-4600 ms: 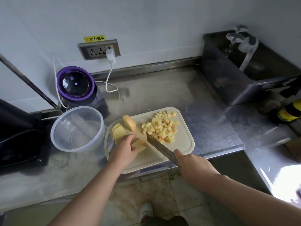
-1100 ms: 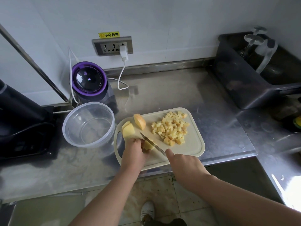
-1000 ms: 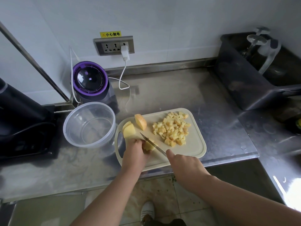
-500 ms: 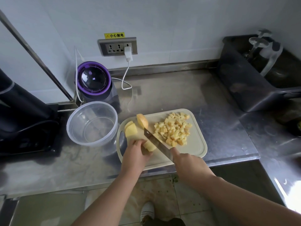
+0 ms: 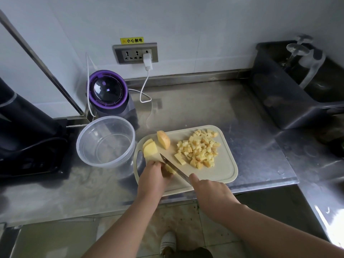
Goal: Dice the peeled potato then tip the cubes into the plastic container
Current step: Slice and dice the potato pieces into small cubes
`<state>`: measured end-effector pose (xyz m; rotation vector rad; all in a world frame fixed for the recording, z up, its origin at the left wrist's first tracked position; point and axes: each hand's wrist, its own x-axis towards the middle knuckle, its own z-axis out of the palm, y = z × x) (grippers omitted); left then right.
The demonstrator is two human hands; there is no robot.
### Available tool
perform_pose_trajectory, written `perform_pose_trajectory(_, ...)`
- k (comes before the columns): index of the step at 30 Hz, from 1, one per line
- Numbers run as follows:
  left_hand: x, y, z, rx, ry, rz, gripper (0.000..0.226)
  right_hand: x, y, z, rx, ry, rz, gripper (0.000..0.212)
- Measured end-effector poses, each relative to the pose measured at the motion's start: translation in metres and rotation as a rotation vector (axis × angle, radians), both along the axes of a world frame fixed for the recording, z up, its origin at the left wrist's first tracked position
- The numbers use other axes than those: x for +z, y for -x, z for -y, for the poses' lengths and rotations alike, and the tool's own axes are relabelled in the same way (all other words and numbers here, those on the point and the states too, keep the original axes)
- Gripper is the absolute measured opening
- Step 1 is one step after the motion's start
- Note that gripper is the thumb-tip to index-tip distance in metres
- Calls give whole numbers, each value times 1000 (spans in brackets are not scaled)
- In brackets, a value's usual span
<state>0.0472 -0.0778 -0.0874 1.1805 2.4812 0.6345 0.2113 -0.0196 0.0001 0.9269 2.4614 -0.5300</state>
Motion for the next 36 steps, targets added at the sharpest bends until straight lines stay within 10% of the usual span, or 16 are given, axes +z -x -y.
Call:
perform_pose_trajectory(22, 12, -20, -33, -128, -10, 179, 27, 1, -31, -36, -193, -57, -49, 34)
perform_pose_trajectory(27, 33, 25, -20, 23, -143, -33, 41, 2, -28, -35, -129, -44, -41, 36)
perform_pose_trajectory(36, 24, 53, -33, 81, 85, -22, 51, -12, -19, -21, -45, 51, 3, 37)
